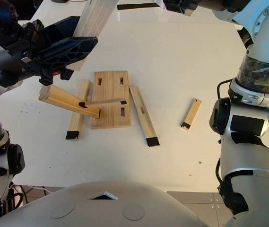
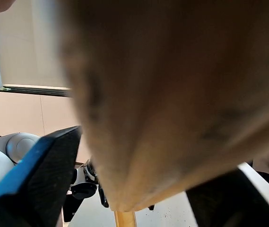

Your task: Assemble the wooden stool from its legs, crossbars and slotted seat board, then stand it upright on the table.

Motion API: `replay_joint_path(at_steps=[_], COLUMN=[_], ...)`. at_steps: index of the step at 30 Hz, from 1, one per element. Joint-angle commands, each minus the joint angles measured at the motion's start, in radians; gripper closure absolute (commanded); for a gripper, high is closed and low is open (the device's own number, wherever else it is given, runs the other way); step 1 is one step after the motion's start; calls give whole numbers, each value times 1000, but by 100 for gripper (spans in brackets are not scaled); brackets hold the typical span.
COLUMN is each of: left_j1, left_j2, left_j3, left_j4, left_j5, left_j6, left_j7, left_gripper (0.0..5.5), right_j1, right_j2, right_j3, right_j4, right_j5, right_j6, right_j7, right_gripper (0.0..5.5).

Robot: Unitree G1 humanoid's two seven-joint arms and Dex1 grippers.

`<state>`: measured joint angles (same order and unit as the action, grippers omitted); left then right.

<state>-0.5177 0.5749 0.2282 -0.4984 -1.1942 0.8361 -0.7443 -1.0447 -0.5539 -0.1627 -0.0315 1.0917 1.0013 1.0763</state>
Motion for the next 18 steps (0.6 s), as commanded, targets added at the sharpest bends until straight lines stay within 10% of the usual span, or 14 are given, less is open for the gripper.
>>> replay_joint_path(at_steps=[1, 18], left_j1=[15, 51], left_j2=[16, 41], left_j3=[-5, -9], left_j4=[-9, 7], left_j5=[-6, 46], left_j6=[-15, -64], left_j7=[-15, -53], left_gripper=[349, 349], right_j1=[6, 37], right_j2=[-13, -21], right_j3=[-24, -56], right_j4=[-4, 15], right_j5=[27, 28], right_j6=[19, 24], right_j7=[-7, 8], right_gripper=[288, 348])
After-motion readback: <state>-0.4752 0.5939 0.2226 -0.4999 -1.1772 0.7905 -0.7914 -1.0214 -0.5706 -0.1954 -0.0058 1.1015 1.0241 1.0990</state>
